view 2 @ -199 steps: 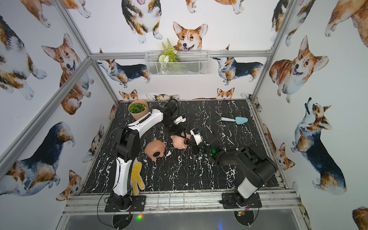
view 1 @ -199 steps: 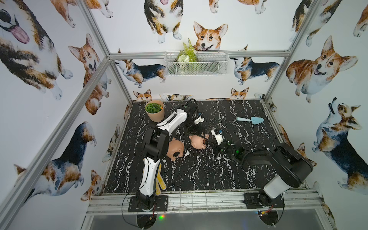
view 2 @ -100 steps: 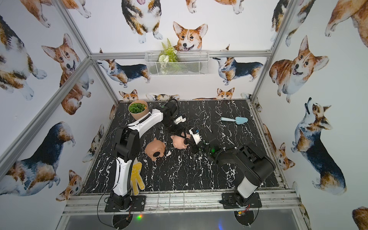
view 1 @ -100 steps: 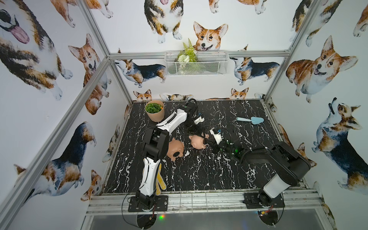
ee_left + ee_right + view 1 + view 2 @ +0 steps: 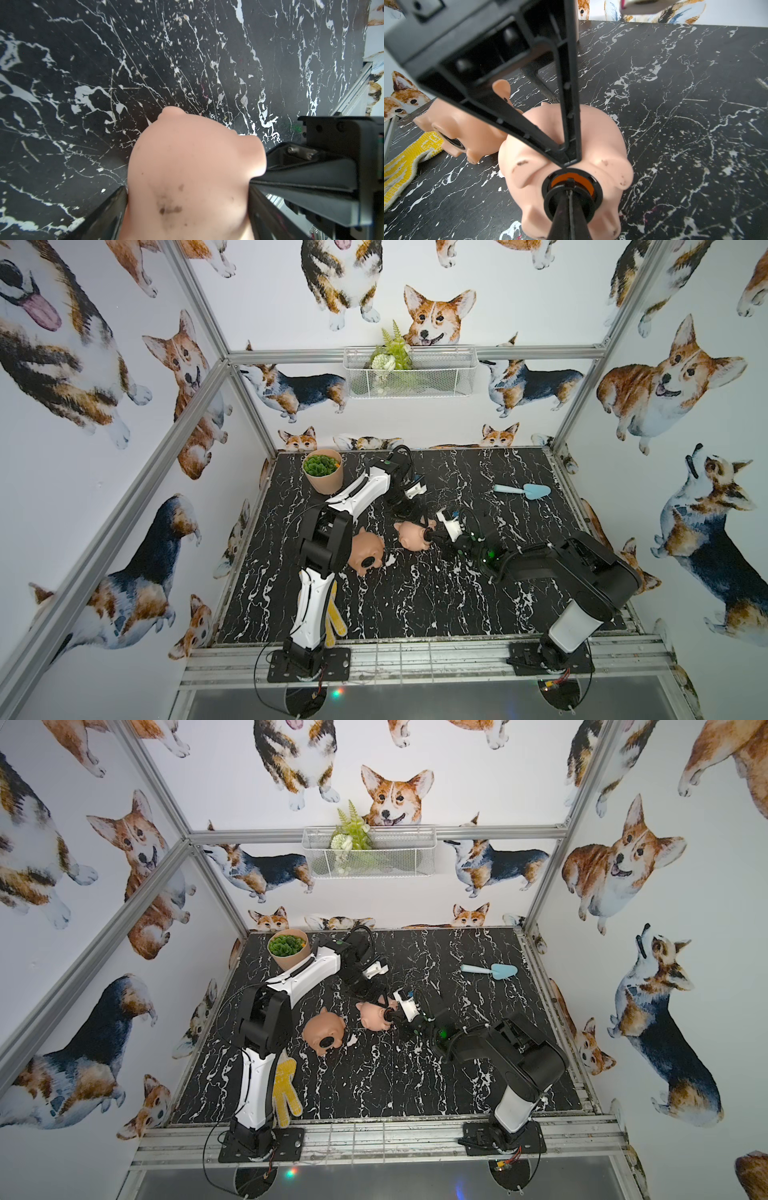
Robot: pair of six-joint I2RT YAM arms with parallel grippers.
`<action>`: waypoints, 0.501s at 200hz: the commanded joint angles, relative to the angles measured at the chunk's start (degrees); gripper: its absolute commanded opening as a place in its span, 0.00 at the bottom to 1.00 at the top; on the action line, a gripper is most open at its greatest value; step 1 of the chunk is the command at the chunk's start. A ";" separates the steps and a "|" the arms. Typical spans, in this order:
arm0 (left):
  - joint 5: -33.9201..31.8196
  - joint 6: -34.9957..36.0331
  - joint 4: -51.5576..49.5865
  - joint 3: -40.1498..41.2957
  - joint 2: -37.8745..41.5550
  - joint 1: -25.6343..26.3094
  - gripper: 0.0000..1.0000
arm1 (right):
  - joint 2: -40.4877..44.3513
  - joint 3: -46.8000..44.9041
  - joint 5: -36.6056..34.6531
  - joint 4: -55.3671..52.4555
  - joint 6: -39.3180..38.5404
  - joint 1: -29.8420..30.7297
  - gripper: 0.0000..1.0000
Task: Close piggy banks
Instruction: Close the knob on the piggy bank.
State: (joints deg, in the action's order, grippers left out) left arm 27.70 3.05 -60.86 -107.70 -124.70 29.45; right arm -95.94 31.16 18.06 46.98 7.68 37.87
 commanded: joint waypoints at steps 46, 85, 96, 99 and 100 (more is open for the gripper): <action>-0.99 0.91 -4.18 -0.84 -0.45 -0.01 0.88 | -1.26 1.56 -0.49 4.21 -1.53 0.01 0.00; -1.03 1.08 -4.33 -0.58 -0.36 0.08 0.88 | -2.80 1.85 -0.41 5.86 -1.05 -0.01 0.00; -1.20 1.08 -4.42 -0.62 -0.54 0.08 0.88 | -3.23 1.81 -0.14 6.40 -0.87 0.01 0.00; -1.24 1.08 -4.48 -0.64 -0.54 0.08 0.88 | -3.34 1.78 -0.07 6.57 -0.88 0.01 0.00; -1.25 1.08 -4.51 -0.61 -0.54 0.12 0.88 | -3.43 1.73 -0.10 6.66 -0.84 -0.03 0.00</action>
State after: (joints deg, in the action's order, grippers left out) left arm 27.53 3.01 -62.06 -108.36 -124.81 29.50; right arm -98.39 32.47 18.06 48.77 7.49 37.87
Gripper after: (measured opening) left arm 0.884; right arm 0.049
